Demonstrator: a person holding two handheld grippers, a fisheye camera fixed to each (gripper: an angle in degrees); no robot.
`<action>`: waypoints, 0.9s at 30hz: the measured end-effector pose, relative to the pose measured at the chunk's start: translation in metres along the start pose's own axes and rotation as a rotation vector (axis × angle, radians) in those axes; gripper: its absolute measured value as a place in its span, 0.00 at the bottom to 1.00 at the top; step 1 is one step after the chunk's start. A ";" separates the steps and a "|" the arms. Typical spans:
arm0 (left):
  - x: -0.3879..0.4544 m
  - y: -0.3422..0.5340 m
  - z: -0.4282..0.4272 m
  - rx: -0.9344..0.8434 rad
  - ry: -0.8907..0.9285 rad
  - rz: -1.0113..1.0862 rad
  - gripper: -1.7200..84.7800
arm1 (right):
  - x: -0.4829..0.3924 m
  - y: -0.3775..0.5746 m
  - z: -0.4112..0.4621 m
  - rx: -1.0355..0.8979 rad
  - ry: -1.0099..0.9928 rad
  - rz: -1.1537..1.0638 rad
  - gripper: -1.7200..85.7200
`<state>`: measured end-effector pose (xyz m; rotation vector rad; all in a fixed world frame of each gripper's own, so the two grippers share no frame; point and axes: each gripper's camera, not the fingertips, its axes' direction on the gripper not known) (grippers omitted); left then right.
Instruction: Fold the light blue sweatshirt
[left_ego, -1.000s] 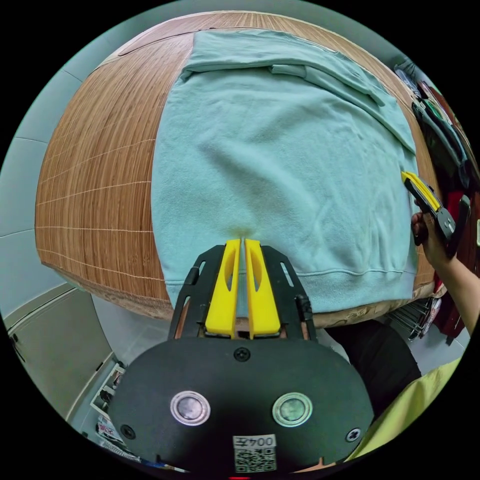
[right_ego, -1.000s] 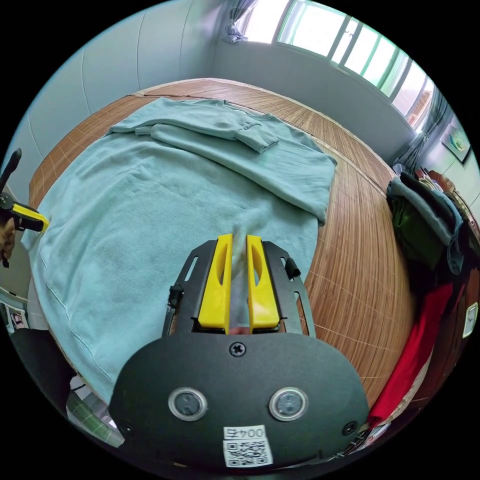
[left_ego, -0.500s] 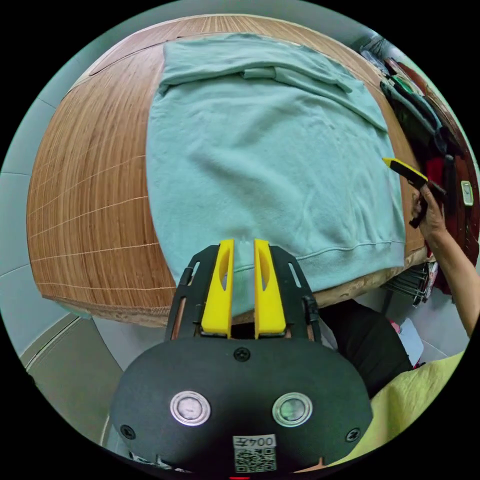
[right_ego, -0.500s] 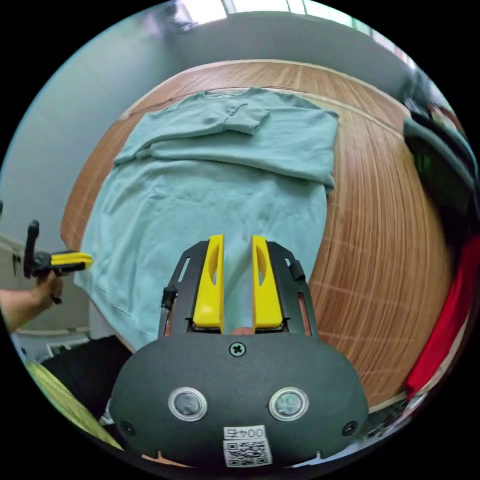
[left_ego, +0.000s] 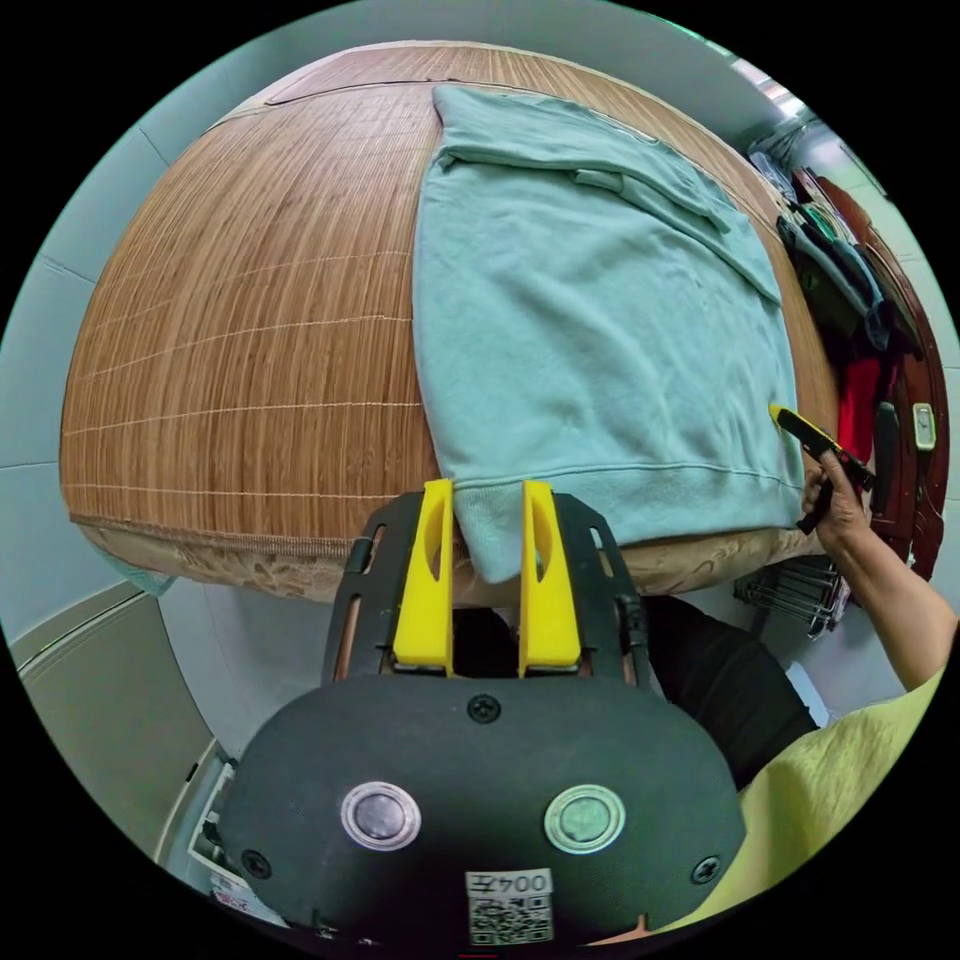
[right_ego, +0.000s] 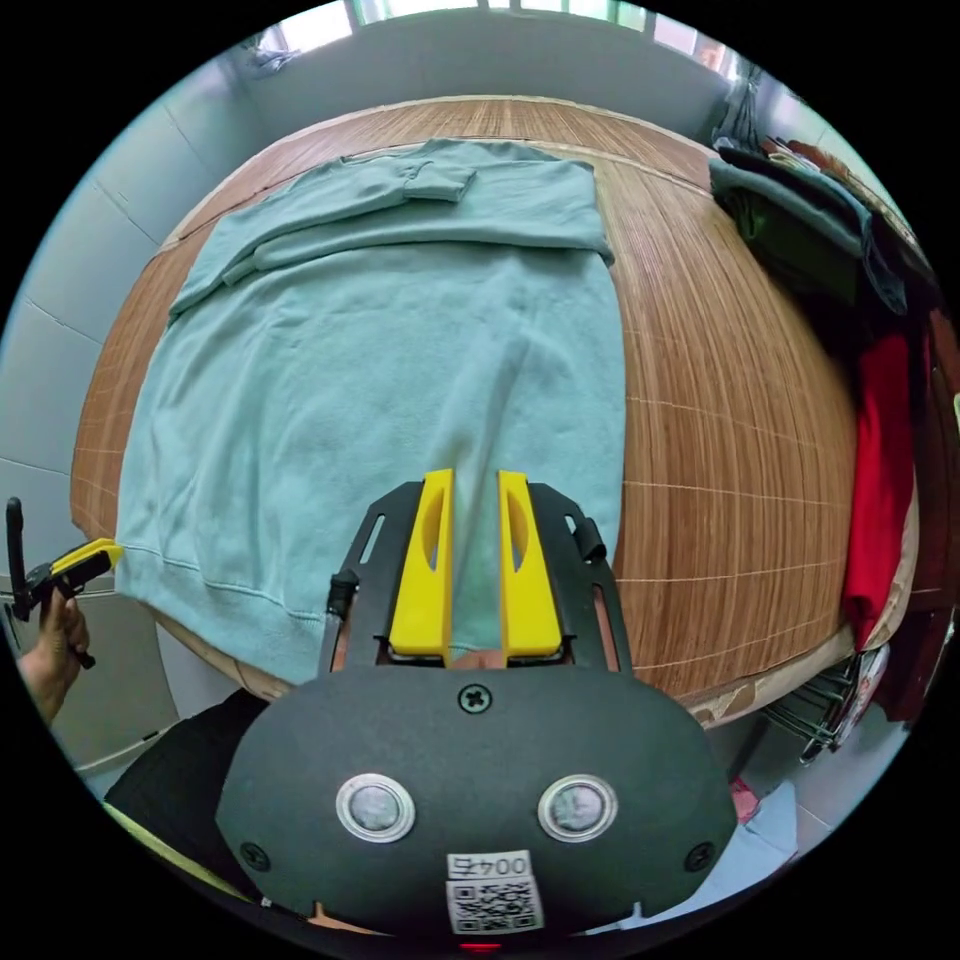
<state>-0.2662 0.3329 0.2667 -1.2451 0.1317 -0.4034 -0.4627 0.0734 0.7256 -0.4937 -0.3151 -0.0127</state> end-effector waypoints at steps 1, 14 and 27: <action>-0.002 -0.001 0.002 -0.004 0.001 -0.003 0.12 | -0.004 0.001 0.001 0.014 0.029 -0.007 0.10; -0.054 0.004 -0.001 -0.033 0.103 -0.115 0.05 | 0.067 -0.002 -0.038 -0.060 -0.207 0.080 0.02; -0.061 -0.024 0.016 -0.123 0.138 -0.132 0.05 | 0.173 0.089 -0.008 -0.156 -0.457 0.325 0.03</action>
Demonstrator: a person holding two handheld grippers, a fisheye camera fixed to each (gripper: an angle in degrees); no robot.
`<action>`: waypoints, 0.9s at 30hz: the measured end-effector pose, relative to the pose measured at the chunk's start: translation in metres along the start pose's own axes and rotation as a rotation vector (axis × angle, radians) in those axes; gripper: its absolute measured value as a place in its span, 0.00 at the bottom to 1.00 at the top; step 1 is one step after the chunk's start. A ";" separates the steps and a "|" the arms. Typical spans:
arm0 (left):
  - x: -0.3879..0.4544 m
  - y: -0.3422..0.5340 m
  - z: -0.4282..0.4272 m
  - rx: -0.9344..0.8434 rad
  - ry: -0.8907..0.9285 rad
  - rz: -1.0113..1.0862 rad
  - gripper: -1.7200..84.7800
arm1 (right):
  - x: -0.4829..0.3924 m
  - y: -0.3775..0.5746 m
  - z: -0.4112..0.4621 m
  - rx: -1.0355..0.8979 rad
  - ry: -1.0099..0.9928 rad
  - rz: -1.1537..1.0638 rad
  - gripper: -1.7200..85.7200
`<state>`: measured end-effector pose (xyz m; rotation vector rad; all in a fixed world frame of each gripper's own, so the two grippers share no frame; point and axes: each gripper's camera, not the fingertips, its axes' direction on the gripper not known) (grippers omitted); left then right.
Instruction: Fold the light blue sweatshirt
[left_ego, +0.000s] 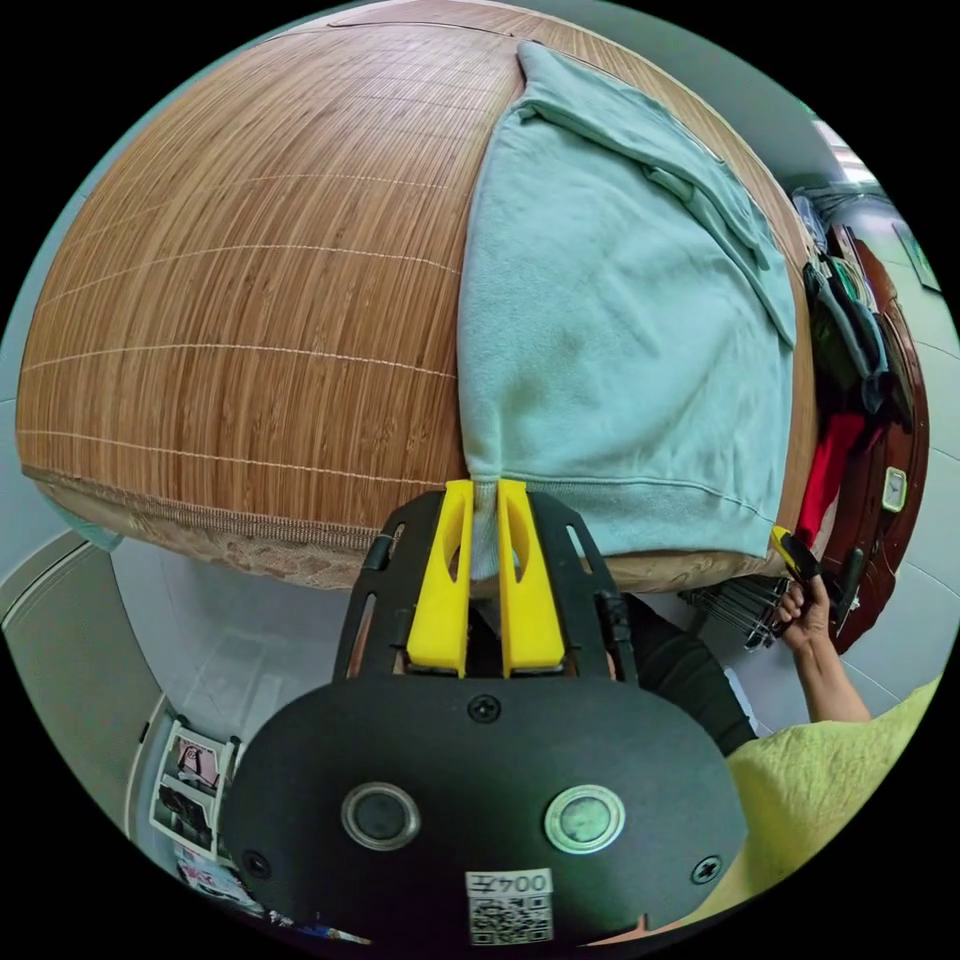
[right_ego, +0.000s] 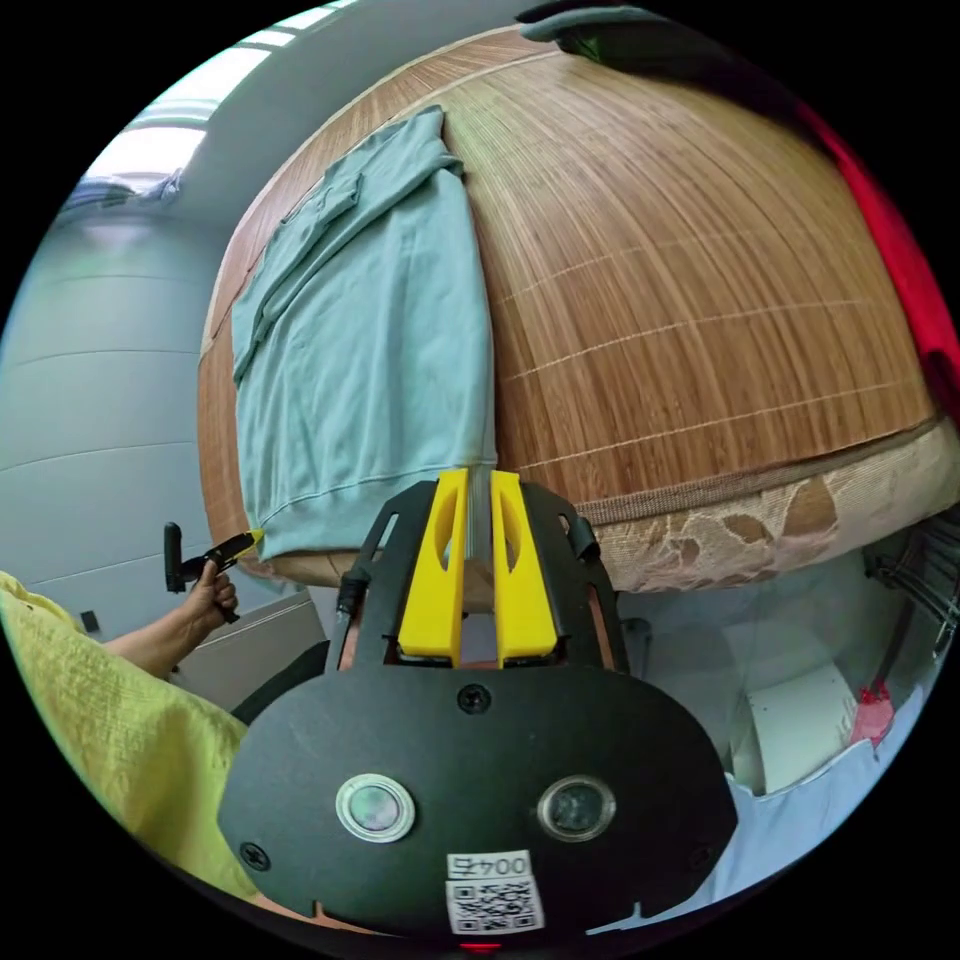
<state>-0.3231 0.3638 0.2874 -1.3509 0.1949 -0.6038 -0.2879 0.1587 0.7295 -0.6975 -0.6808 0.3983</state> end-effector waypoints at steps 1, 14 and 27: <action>0.002 -0.001 0.000 -0.001 -0.008 0.003 0.05 | 0.007 -0.001 0.004 -0.003 -0.039 0.013 0.04; 0.017 -0.007 0.010 -0.013 -0.025 -0.013 0.05 | 0.042 -0.010 0.023 -0.022 -0.241 0.078 0.05; 0.046 -0.008 0.029 -0.004 -0.080 0.010 0.05 | -0.041 -0.008 0.010 0.008 0.229 -0.102 0.06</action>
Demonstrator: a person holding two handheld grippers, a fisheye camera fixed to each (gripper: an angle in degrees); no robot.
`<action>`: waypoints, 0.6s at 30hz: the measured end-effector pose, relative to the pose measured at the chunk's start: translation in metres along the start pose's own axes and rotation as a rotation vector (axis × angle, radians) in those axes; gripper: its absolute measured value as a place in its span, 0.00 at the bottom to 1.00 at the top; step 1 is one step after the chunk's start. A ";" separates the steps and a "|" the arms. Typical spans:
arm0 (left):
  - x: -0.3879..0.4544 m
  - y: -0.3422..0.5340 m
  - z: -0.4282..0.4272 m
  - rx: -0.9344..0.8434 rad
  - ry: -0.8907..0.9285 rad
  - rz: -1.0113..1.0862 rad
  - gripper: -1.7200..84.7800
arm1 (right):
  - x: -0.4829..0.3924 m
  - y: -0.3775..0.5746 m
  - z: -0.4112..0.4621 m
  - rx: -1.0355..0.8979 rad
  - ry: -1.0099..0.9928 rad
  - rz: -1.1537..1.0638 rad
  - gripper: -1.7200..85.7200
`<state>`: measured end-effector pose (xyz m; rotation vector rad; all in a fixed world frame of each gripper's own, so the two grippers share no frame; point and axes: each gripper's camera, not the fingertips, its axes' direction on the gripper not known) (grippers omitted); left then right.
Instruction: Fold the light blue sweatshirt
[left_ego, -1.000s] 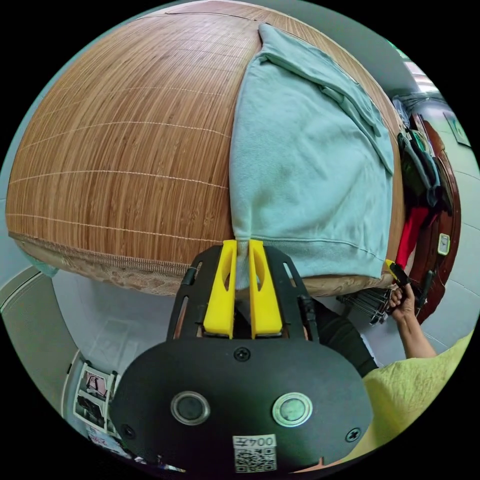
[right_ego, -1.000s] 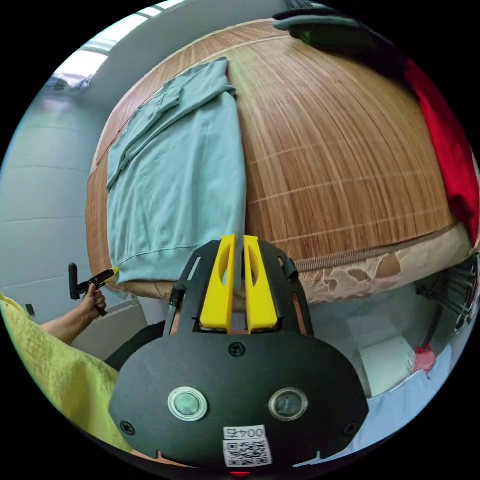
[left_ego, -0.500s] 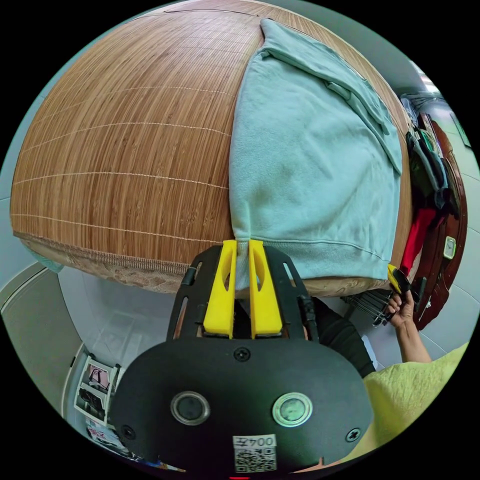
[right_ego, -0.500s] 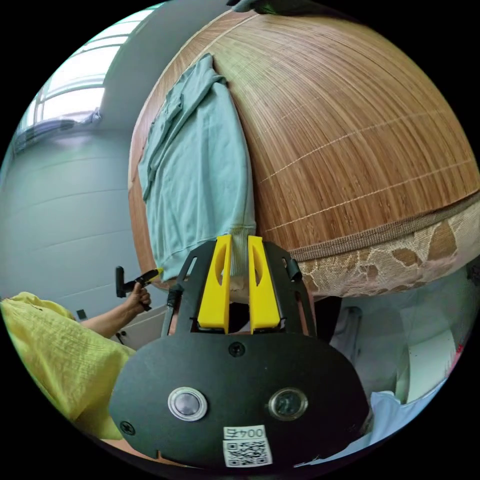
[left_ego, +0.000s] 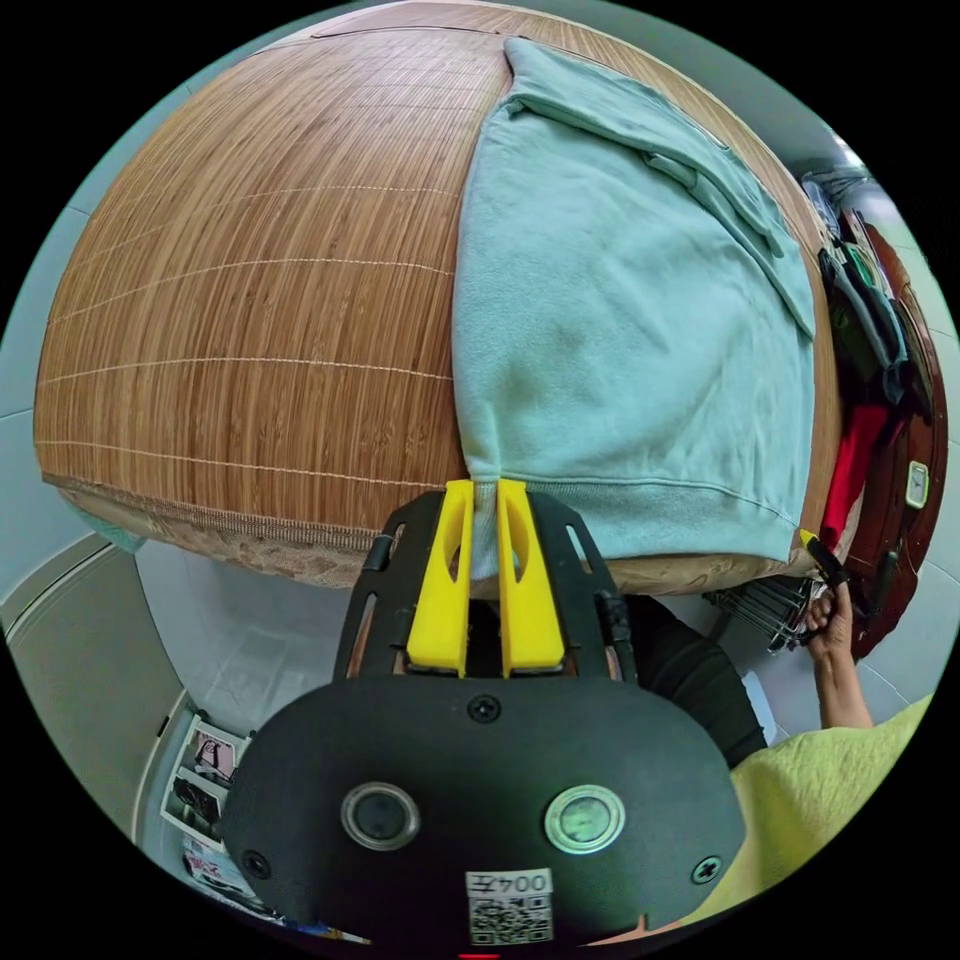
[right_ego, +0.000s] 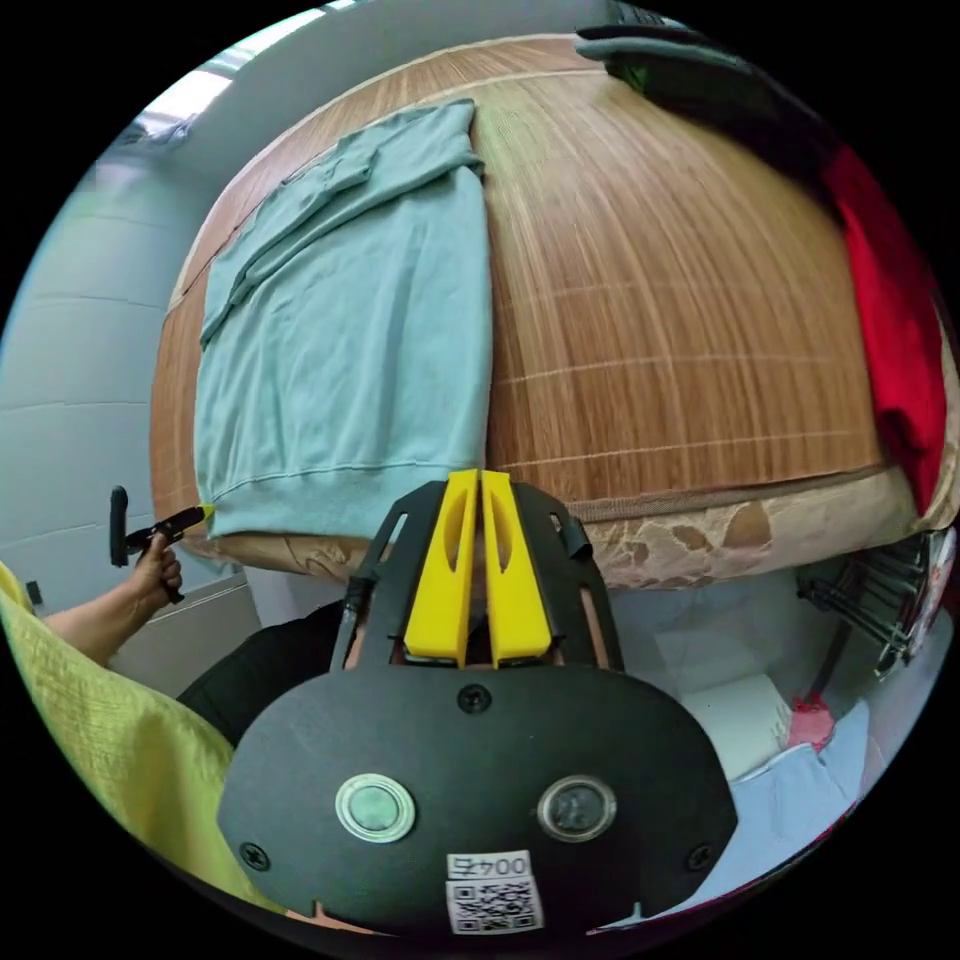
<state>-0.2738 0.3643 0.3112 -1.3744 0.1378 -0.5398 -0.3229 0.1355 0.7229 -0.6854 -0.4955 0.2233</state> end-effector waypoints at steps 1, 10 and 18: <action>0.003 0.000 0.002 -0.001 -0.002 0.003 0.05 | -0.008 -0.001 -0.008 0.024 0.022 -0.010 0.08; 0.027 -0.004 0.014 -0.023 -0.022 0.017 0.04 | -0.097 -0.072 0.017 0.192 0.107 -0.206 0.14; 0.145 -0.029 -0.017 0.123 -0.169 0.350 0.04 | -0.113 -0.096 0.092 0.190 0.188 -0.298 0.16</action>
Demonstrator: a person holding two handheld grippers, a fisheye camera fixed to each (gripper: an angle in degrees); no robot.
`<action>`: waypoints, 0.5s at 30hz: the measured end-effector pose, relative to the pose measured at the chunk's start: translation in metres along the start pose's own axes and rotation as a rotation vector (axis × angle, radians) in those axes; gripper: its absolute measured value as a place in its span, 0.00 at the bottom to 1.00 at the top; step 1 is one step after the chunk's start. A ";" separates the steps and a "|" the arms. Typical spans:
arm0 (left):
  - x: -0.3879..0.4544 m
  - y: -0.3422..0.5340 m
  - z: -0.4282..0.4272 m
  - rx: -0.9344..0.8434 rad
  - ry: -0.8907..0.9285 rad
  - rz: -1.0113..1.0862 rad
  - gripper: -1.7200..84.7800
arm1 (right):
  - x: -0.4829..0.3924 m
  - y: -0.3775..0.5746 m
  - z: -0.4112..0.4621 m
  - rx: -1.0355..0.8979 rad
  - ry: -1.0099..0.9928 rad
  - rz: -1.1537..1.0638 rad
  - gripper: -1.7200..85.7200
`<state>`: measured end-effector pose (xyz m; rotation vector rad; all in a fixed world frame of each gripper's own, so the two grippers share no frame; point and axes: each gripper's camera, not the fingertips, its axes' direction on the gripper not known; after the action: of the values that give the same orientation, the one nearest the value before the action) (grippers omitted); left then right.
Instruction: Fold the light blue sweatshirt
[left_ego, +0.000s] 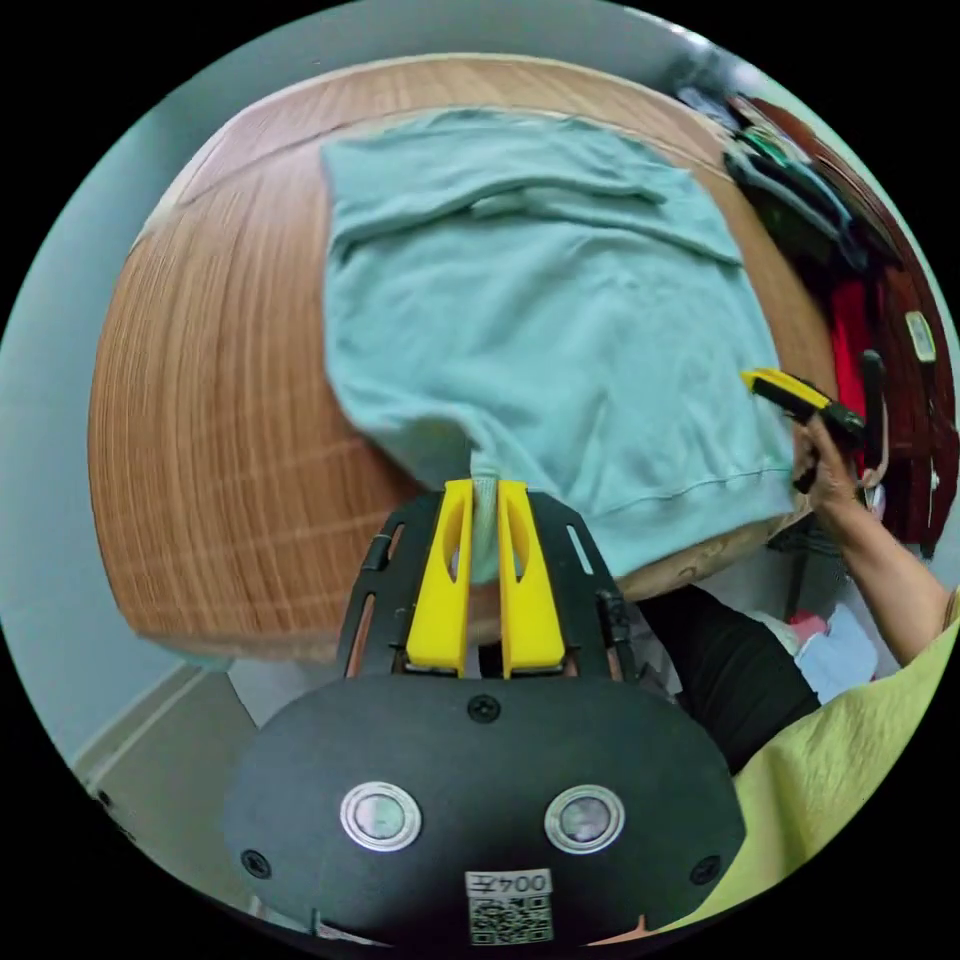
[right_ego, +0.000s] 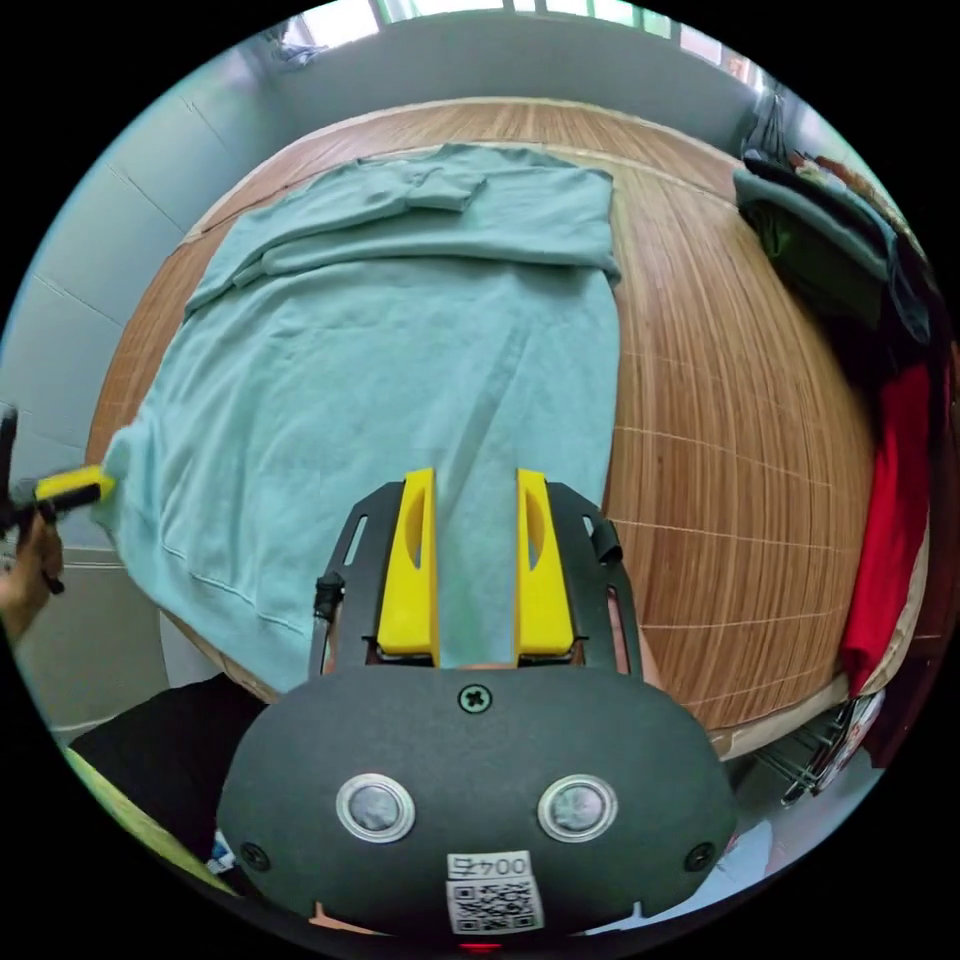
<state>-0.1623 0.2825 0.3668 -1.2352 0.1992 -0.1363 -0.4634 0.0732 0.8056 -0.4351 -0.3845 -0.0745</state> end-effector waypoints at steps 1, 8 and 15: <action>0.021 -0.022 -0.005 0.031 -0.005 0.062 0.04 | -0.007 0.009 0.002 0.041 0.031 -0.026 0.16; 0.046 -0.012 0.042 -0.292 -0.200 0.094 0.03 | -0.026 0.034 0.014 0.152 0.066 -0.031 0.16; -0.032 0.074 0.038 -0.454 -0.194 -0.308 0.02 | -0.027 0.038 0.021 0.160 0.034 -0.026 0.16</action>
<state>-0.1850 0.3483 0.3116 -1.7180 -0.1397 -0.2452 -0.4898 0.1162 0.7982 -0.2703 -0.3594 -0.0754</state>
